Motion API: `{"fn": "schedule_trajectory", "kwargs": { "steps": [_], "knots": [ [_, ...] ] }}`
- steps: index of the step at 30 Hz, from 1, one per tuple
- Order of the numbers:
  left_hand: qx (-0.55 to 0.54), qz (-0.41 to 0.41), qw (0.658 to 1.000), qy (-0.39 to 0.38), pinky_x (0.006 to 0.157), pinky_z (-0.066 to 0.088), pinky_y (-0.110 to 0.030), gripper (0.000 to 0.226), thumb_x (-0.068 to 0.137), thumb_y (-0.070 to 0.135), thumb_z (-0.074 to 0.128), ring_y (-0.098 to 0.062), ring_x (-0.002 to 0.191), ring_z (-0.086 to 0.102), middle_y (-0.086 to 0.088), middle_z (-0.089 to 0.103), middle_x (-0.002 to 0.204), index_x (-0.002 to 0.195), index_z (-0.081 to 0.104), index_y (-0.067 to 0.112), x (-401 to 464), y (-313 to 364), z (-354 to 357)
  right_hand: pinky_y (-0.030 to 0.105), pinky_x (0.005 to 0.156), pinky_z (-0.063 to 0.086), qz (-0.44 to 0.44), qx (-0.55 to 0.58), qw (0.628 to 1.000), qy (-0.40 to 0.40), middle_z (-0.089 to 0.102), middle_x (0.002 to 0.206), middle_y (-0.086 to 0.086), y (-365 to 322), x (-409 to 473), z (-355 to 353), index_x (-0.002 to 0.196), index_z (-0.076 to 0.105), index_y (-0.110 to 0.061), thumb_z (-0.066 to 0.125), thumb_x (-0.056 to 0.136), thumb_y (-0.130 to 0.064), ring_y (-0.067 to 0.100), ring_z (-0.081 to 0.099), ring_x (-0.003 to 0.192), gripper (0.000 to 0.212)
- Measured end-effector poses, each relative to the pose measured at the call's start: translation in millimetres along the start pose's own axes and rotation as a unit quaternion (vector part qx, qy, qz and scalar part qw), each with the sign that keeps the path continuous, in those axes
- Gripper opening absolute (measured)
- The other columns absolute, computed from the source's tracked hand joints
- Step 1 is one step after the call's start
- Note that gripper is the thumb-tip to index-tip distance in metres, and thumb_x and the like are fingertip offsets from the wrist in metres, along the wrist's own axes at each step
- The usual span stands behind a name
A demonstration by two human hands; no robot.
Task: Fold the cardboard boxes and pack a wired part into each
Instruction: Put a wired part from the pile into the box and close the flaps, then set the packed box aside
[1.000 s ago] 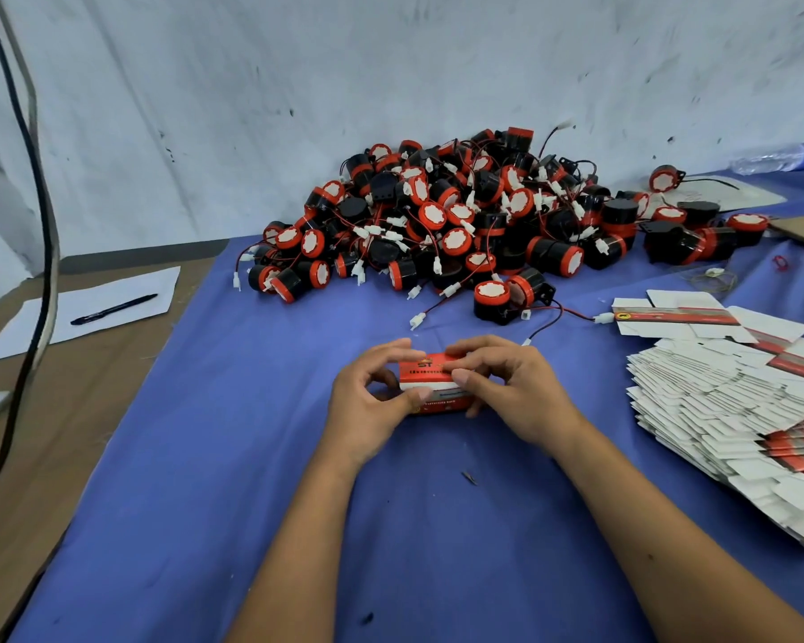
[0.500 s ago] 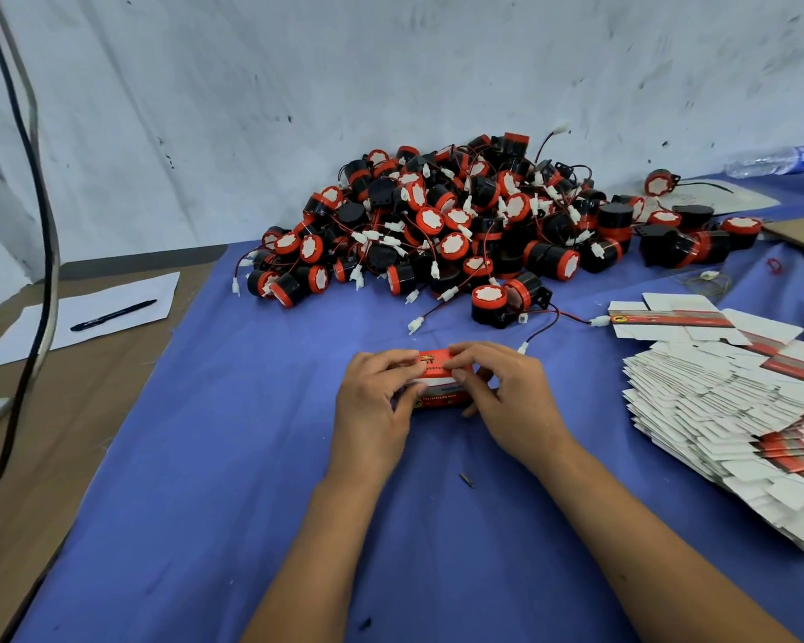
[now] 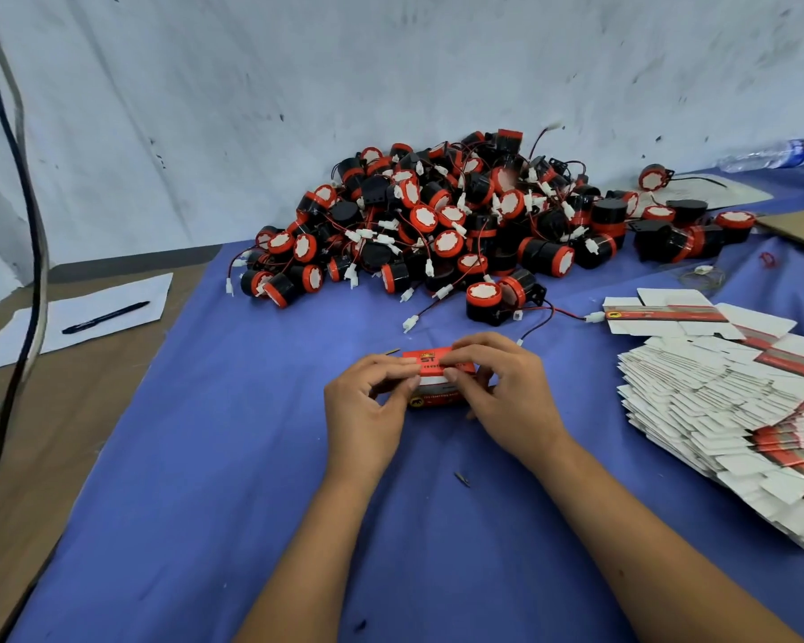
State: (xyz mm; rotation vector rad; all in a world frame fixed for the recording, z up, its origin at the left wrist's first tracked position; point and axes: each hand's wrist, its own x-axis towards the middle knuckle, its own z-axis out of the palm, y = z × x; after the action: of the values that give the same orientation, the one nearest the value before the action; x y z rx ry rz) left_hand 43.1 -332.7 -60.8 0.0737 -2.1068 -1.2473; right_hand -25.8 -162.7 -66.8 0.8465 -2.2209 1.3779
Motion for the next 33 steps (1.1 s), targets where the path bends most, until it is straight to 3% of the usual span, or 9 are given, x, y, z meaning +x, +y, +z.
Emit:
{"fn": "schedule_trajectory", "kwargs": {
  "steps": [5,8,12,16,21,25,29,31,33],
  "knots": [
    [-0.006,-0.027,0.999,0.031,0.081,0.056,-0.018,0.017,0.083,-0.002,0.081,-0.004,0.09,0.072,0.006,0.077,0.097,0.09,0.082,0.014,0,2,4,0.021,0.046,0.054,0.008,0.033,0.999,-0.017,0.061,0.11,-0.004,2,0,3,0.105,0.079,-0.015,0.072,0.094,-0.01,0.003,0.06,0.075,0.014],
    [0.053,0.013,0.997,0.046,0.075,0.052,-0.014,0.013,0.082,0.0,0.083,-0.002,0.083,0.069,0.004,0.071,0.099,0.087,0.081,0.012,0,1,6,0.023,0.045,0.054,0.008,0.021,1.0,-0.02,0.059,0.11,-0.005,3,0,5,0.103,0.078,-0.014,0.071,0.095,-0.009,0.007,0.06,0.073,0.012],
    [0.101,0.061,0.993,0.015,0.081,0.053,-0.023,0.01,0.084,0.002,0.082,-0.009,0.09,0.065,0.004,0.071,0.097,0.084,0.077,0.011,2,-1,4,0.026,0.05,0.056,0.004,0.014,0.999,-0.029,0.058,0.109,-0.005,0,0,4,0.103,0.075,-0.012,0.069,0.096,-0.007,0.011,0.06,0.08,0.011],
    [0.149,0.115,0.982,-0.02,0.093,0.041,-0.014,0.015,0.081,0.013,0.086,-0.013,0.105,0.059,0.008,0.074,0.107,0.083,0.072,0.013,3,-2,2,0.034,0.069,0.053,-0.042,-0.094,0.995,-0.012,0.062,0.109,-0.003,-8,-2,3,0.099,0.072,-0.013,0.067,0.096,-0.01,0.015,0.058,0.091,0.006],
    [0.212,0.15,0.965,-0.037,0.078,0.043,-0.023,0.018,0.078,-0.001,0.083,-0.024,0.09,0.061,-0.003,0.072,0.09,0.079,0.066,0.008,1,-1,4,0.025,0.063,0.039,-0.082,-0.249,0.965,-0.03,0.066,0.106,-0.002,-22,-7,6,0.09,0.067,-0.014,0.077,0.084,-0.02,0.023,0.055,0.101,0.013],
    [0.235,0.175,0.954,-0.062,0.089,0.049,-0.03,0.016,0.081,0.001,0.081,-0.024,0.1,0.061,-0.006,0.073,0.104,0.094,0.072,0.006,3,-8,4,0.034,0.059,0.052,-0.045,-0.318,0.945,-0.054,0.067,0.109,0.003,-34,-11,14,0.094,0.067,-0.013,0.073,0.083,-0.006,0.028,0.059,0.108,0.014],
    [0.158,0.039,0.976,-0.147,0.107,0.047,-0.032,0.049,0.084,0.005,0.081,-0.021,0.119,0.061,0.0,0.068,0.123,0.13,0.064,0.004,13,-7,4,0.039,0.069,0.059,-0.028,-0.375,0.915,-0.147,0.058,0.127,0.005,-37,-14,12,0.115,0.059,-0.014,0.063,0.087,-0.005,0.027,0.046,0.129,0.03],
    [0.113,-0.013,0.978,-0.174,0.099,0.055,-0.039,0.035,0.083,0.004,0.082,-0.02,0.113,0.066,0.009,0.066,0.12,0.113,0.065,0.01,20,-5,4,0.041,0.079,0.058,-0.017,-0.367,0.913,-0.177,0.056,0.127,0.005,-37,-9,10,0.12,0.055,-0.014,0.057,0.09,-0.005,0.027,0.041,0.129,0.03],
    [0.108,-0.006,0.978,-0.178,0.091,0.056,-0.029,0.032,0.08,0.006,0.085,-0.018,0.106,0.067,0.011,0.069,0.115,0.099,0.066,0.023,23,-2,2,0.04,0.087,0.055,-0.013,-0.35,0.918,-0.184,0.057,0.128,0.005,-39,-6,6,0.124,0.055,-0.013,0.053,0.094,-0.005,0.026,0.04,0.13,0.032]
  ]
}}
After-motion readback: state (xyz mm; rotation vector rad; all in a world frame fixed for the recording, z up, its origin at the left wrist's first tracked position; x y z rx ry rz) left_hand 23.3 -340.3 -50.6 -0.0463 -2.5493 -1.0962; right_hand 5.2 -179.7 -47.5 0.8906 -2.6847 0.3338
